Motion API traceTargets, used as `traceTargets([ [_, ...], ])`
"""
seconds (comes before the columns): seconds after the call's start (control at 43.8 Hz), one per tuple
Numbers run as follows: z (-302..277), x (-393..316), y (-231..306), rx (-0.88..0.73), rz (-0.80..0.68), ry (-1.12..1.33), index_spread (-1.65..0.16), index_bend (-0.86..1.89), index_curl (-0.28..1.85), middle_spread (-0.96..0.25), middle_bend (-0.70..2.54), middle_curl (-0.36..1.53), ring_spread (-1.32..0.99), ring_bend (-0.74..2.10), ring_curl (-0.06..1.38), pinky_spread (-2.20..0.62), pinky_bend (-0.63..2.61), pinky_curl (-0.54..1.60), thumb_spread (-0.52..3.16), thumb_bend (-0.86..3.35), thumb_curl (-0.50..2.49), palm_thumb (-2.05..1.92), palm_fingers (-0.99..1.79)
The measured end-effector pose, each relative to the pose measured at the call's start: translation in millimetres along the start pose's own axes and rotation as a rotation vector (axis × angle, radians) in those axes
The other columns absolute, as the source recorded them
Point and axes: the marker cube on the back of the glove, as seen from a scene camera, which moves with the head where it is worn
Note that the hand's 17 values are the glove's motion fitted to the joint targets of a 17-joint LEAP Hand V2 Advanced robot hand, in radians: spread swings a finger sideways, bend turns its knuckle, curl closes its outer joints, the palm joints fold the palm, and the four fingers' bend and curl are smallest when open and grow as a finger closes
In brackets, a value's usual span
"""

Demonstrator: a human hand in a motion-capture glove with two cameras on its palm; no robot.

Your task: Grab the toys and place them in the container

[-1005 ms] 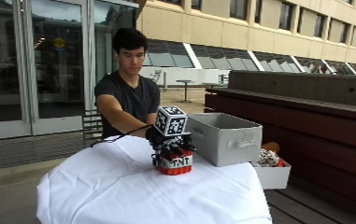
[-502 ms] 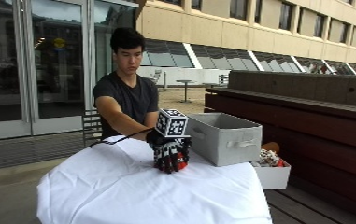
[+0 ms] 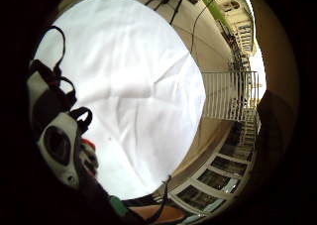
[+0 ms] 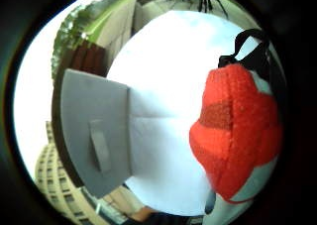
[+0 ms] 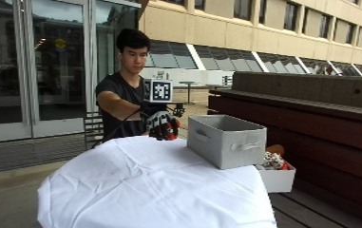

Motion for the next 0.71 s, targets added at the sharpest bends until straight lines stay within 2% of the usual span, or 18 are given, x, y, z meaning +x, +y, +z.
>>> traceTargets([
  [0.205,-126,-20,12,0.197,0.001,-0.071,-0.32,0.53,0.31,-0.35,0.72,0.47,-0.42,1.07,0.42,-0.47,0.9,0.31,0.68,0.29,0.69,0.69,1.07],
  [0.388,-205,-88,41,0.306,-0.086,-0.066,-0.34,0.47,0.32,-0.38,0.67,0.47,-0.43,1.06,0.42,-0.47,0.89,0.33,0.61,0.26,0.74,0.7,1.08],
  [0.548,-227,-164,66,0.333,-0.178,-0.068,-0.35,0.42,0.33,-0.4,0.65,0.48,-0.43,1.05,0.42,-0.47,0.87,0.34,0.58,0.24,0.79,0.7,1.09],
  [0.708,-204,-243,89,0.303,-0.298,-0.077,-0.36,0.39,0.35,-0.41,0.62,0.49,-0.44,1.03,0.42,-0.47,0.86,0.34,0.55,0.22,0.82,0.71,1.09],
])
